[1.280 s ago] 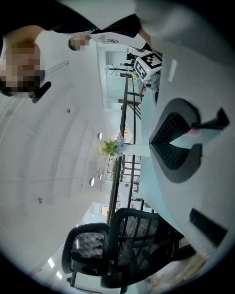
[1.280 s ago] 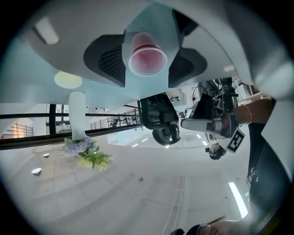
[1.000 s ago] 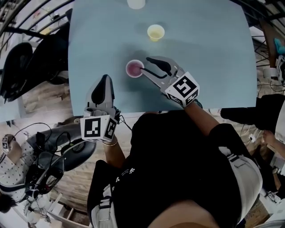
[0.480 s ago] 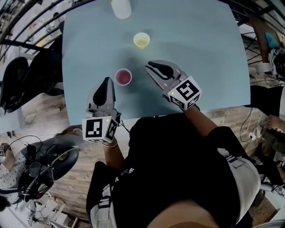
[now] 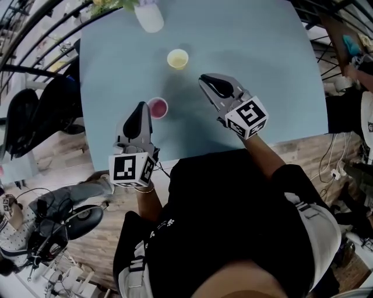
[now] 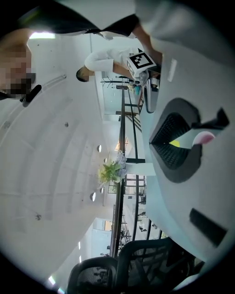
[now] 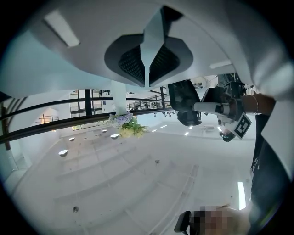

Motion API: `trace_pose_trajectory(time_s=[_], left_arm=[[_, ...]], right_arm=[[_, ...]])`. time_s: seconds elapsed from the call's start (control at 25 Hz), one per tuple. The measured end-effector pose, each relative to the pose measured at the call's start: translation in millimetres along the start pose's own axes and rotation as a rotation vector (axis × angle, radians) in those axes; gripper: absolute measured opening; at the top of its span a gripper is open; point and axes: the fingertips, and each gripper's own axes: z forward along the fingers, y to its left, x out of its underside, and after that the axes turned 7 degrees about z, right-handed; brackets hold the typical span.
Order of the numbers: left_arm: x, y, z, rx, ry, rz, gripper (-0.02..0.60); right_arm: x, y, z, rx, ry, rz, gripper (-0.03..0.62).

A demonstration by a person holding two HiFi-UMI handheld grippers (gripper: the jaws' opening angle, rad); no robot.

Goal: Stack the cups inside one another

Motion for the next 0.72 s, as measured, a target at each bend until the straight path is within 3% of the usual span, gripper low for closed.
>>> trace_pose_trajectory(time_s=[0.72], left_arm=[[12, 61, -34, -0.109, 0.052, 0.014, -0.009]], right_arm=[[28, -33, 84, 0.035, 0.090, -0.051, 0.205]])
